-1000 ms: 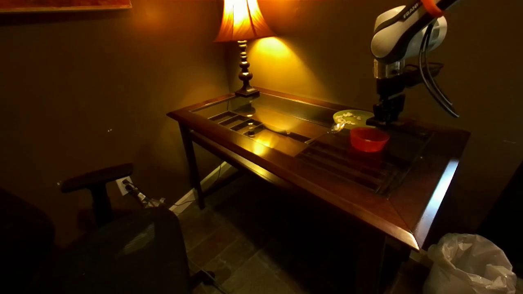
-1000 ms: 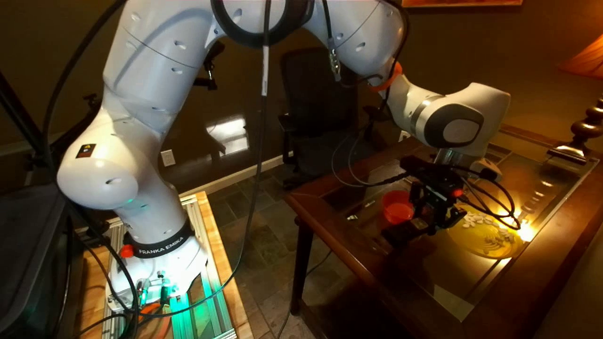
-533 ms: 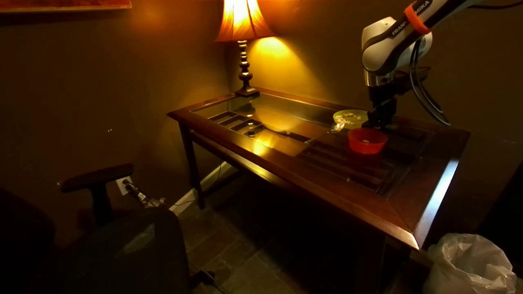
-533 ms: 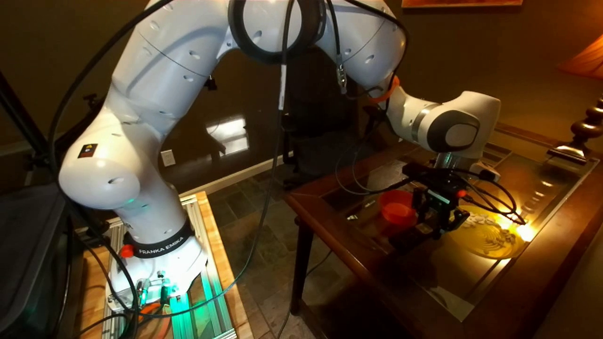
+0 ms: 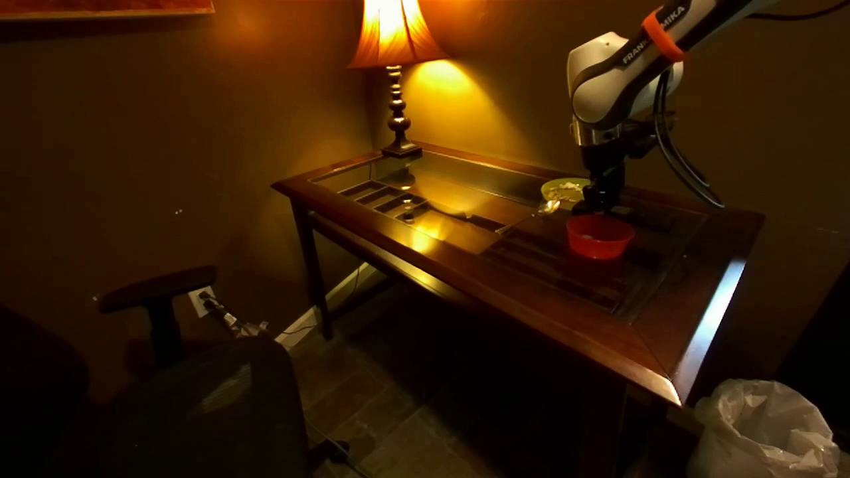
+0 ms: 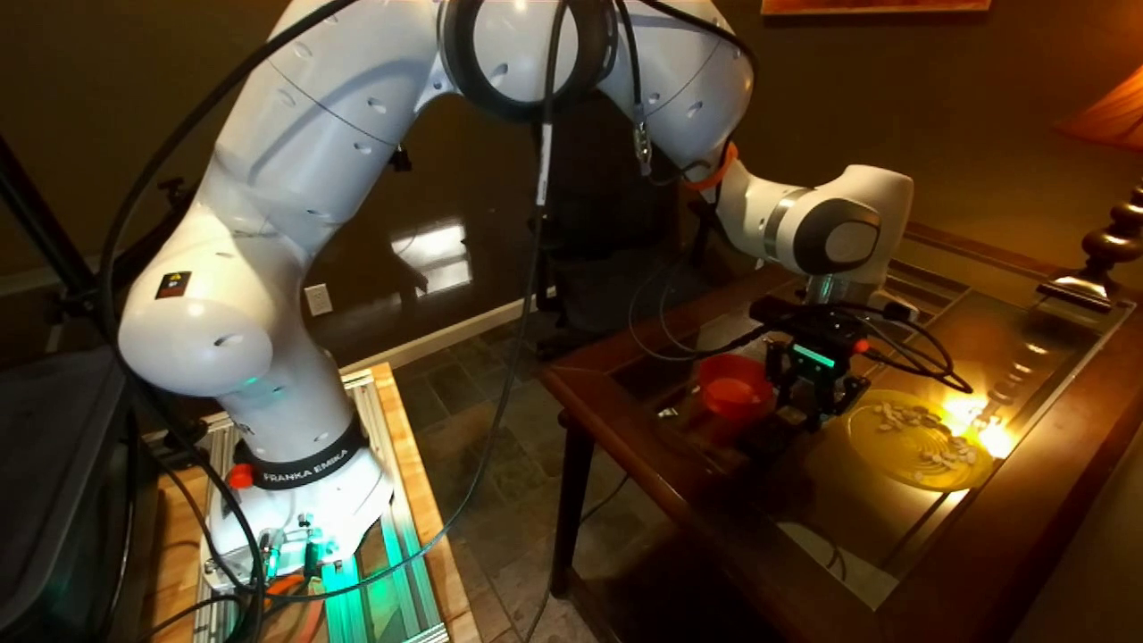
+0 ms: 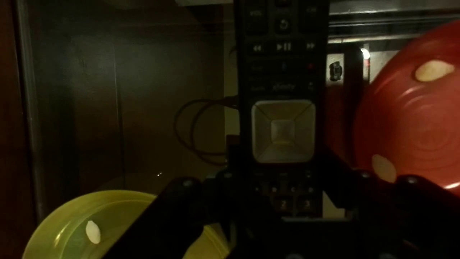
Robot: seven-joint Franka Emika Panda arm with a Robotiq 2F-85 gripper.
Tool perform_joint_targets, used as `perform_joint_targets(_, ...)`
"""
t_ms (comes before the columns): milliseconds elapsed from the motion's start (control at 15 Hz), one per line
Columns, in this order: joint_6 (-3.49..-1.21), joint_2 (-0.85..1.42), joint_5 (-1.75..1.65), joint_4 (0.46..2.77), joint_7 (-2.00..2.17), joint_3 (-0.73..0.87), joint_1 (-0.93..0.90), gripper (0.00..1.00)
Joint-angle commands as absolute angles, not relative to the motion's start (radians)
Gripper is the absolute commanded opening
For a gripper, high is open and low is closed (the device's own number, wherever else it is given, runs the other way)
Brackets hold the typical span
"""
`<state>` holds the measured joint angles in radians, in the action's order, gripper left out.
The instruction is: Move the remote to the right
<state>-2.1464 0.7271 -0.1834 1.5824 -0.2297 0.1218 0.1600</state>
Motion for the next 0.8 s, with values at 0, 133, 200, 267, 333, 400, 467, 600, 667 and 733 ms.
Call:
perform_joint_targets(0, -2.147, 0.737, -0.218, 1.575, -0.268, 0.107, 0.148, 0.29)
perform_joint_targets(133, -2.16, 0.741, -0.229, 1.574, -0.29, 0.103, 0.146, 0.29)
perform_joint_targets(200, -2.163, 0.739, -0.23, 1.574, -0.306, 0.098, 0.148, 0.29)
perform_joint_targets(267, -2.165, 0.738, -0.232, 1.574, -0.319, 0.095, 0.149, 0.29)
perform_joint_targets(333, -2.166, 0.737, -0.23, 1.573, -0.336, 0.09, 0.153, 0.29)
perform_joint_targets(400, -2.162, 0.735, -0.225, 1.57, -0.356, 0.085, 0.159, 0.29)
perform_joint_targets(467, -2.16, 0.733, -0.219, 1.568, -0.372, 0.081, 0.164, 0.29)
perform_joint_targets(600, -2.16, 0.729, -0.212, 1.564, -0.392, 0.078, 0.171, 0.29)
perform_joint_targets(667, -2.158, 0.731, -0.21, 1.559, -0.398, 0.077, 0.174, 0.29)
perform_joint_targets(733, -2.162, 0.734, -0.211, 1.555, -0.404, 0.077, 0.177, 0.29)
